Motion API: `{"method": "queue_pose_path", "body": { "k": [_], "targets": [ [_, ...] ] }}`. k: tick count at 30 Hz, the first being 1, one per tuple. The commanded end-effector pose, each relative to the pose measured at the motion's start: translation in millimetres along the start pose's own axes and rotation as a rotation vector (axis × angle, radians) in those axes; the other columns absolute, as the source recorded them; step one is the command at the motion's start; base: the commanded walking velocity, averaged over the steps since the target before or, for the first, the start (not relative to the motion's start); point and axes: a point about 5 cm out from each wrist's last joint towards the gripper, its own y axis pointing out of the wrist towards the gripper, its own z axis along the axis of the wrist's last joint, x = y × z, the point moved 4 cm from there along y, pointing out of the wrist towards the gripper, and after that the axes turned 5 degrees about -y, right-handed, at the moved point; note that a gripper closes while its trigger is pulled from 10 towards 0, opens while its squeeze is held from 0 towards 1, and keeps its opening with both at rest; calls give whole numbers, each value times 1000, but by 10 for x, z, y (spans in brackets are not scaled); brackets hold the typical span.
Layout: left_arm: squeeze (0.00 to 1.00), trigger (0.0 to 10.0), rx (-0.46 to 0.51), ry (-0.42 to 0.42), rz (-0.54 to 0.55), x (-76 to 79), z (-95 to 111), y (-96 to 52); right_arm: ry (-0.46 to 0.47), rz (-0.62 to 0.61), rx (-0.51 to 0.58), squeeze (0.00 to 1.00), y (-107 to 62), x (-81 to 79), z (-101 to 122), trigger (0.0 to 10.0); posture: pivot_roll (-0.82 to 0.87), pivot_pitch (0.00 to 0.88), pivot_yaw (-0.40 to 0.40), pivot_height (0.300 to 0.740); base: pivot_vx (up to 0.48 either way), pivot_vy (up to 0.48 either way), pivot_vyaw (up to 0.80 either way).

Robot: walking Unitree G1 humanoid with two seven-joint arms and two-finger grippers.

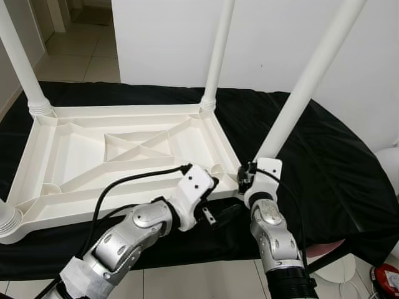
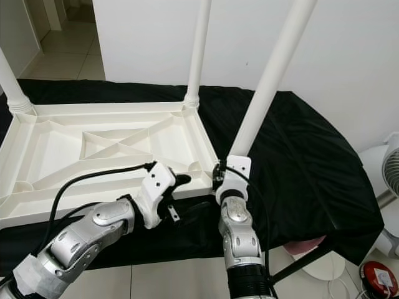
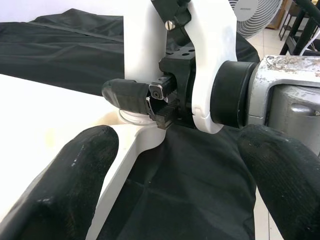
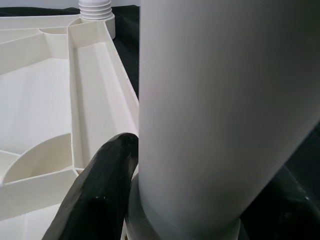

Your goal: Building children table

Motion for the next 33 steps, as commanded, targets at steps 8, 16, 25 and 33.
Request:
{"method": "queue_pose_path", "body": {
  "k": [8,16,25,33],
  "targets": [
    [0,10000,-12,9,-137,147,6,-2,56,71,-42,1000,-74,-77,-87,10000,-19,0,-97,740,0,0,0],
    [0,10000,-12,9,-128,130,8,-4,11,217,33,0,-9,45,44,10000,-21,0,-96,740,0,0,0],
    [0,10000,-9,13,-118,91,30,-8,-116,491,126,0,13,72,158,10000,-20,0,-88,740,0,0,0],
    [0,10000,-5,19,-121,80,53,6,-181,670,156,0,68,42,178,10000,-19,0,-80,740,0,0,0]
  ]
}}
